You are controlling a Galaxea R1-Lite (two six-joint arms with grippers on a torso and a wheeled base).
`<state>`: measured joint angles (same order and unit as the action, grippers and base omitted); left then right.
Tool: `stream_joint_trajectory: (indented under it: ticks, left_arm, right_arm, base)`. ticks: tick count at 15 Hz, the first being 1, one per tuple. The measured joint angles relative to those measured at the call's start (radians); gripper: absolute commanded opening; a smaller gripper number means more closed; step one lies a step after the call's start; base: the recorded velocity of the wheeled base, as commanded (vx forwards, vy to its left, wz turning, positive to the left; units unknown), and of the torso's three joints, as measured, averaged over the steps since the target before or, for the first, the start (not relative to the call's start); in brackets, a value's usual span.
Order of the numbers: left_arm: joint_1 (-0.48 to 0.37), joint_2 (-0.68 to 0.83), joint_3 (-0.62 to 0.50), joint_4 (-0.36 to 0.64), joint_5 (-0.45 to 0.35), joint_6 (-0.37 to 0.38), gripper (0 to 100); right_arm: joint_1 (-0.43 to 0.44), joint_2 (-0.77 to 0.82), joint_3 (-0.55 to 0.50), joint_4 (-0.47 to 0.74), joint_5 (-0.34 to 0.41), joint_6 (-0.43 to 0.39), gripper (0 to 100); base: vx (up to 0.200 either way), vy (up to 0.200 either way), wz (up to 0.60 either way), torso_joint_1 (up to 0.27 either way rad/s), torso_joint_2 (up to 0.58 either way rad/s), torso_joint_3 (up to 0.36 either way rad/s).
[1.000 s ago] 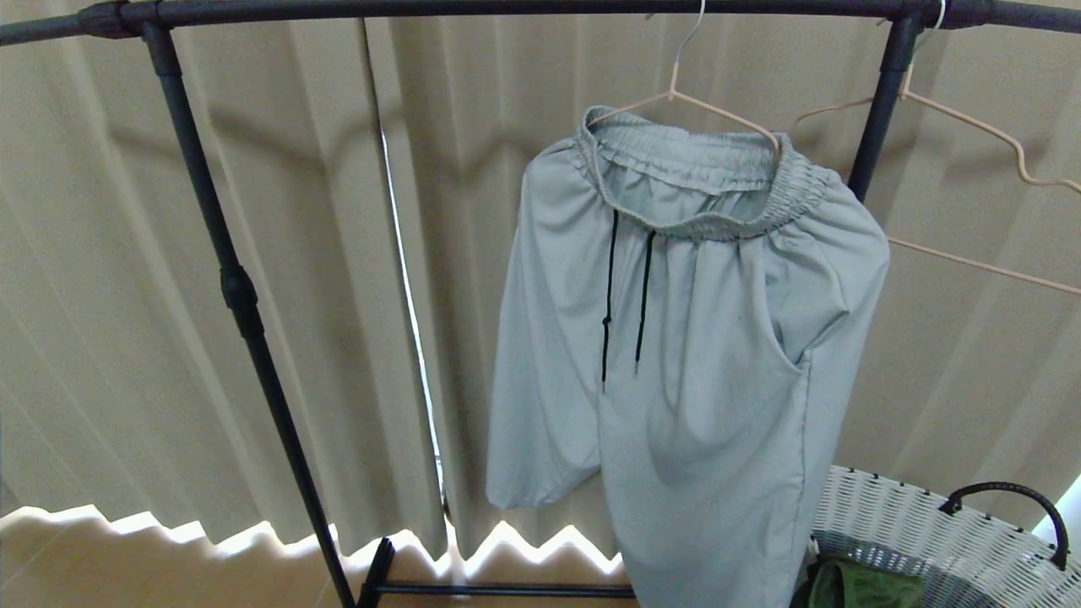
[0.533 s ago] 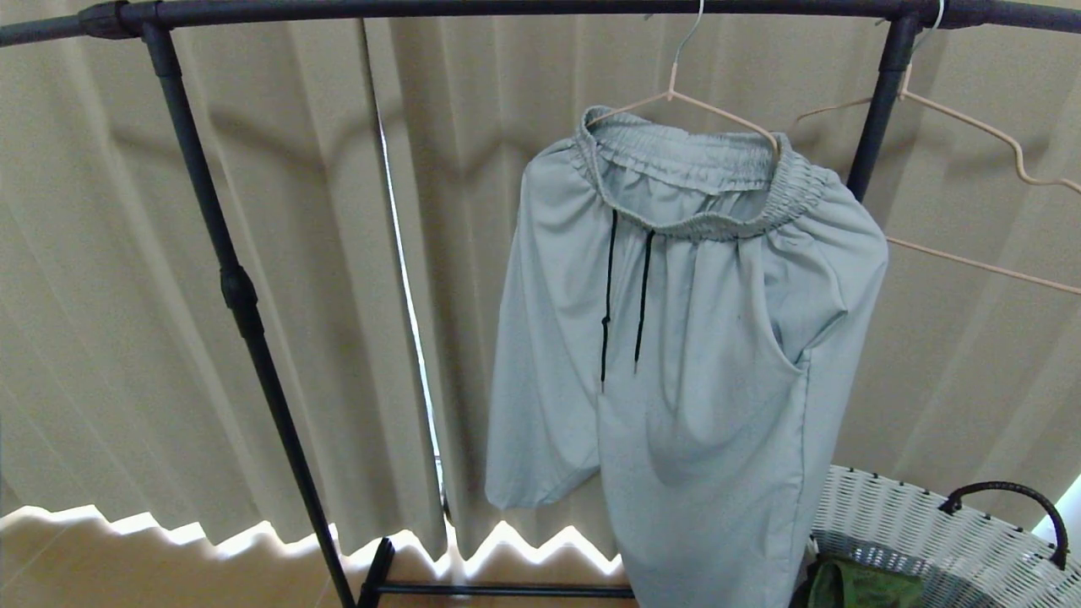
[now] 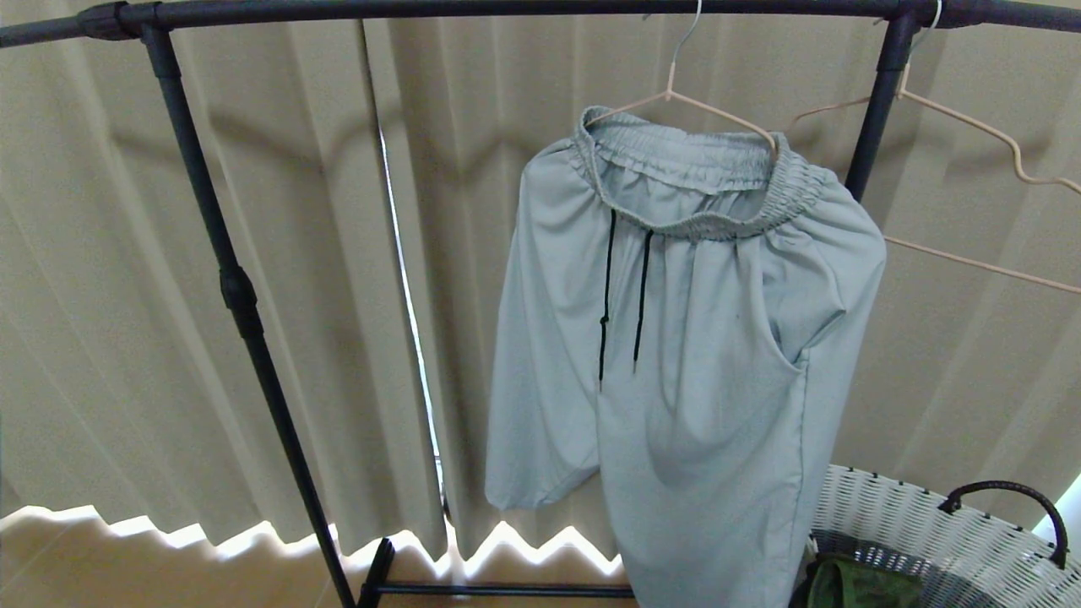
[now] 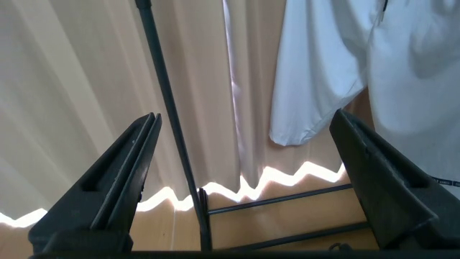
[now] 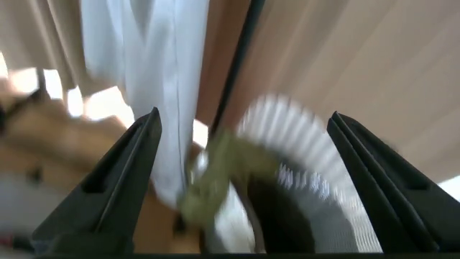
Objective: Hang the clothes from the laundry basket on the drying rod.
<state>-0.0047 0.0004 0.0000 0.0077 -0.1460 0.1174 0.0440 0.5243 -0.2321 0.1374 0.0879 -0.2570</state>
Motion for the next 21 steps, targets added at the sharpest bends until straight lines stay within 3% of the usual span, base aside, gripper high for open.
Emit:
stream_joint_trajectory:
  ticks: [6, 11, 17, 21]
  left_arm:
    - [0.000, 0.000, 0.000, 0.000, 0.000, -0.001, 100]
    - [0.000, 0.000, 0.000, 0.000, 0.000, 0.000, 100]
    - [0.000, 0.000, 0.000, 0.000, 0.000, 0.000, 100]
    - [0.000, 0.000, 0.000, 0.000, 0.000, 0.001, 100]
  right_arm:
    - [0.003, 0.579, -0.008, -0.161, -0.027, -0.114, 100]
    - [0.001, 0.935, -0.017, -0.376, -0.140, -0.190, 100]
    - [-0.036, 1.222, -0.063, -0.548, -0.166, -0.200, 100]
    - [-0.049, 1.313, -0.069, -0.594, -0.177, -0.199, 100]
  base:
    - [0.000, 0.000, 0.00, 0.000, 0.00, 0.000]
    - [0.000, 0.000, 0.00, 0.000, 0.00, 0.000]
    - [0.000, 0.000, 0.00, 0.000, 0.00, 0.000]
    - [0.000, 0.000, 0.00, 0.000, 0.00, 0.000]
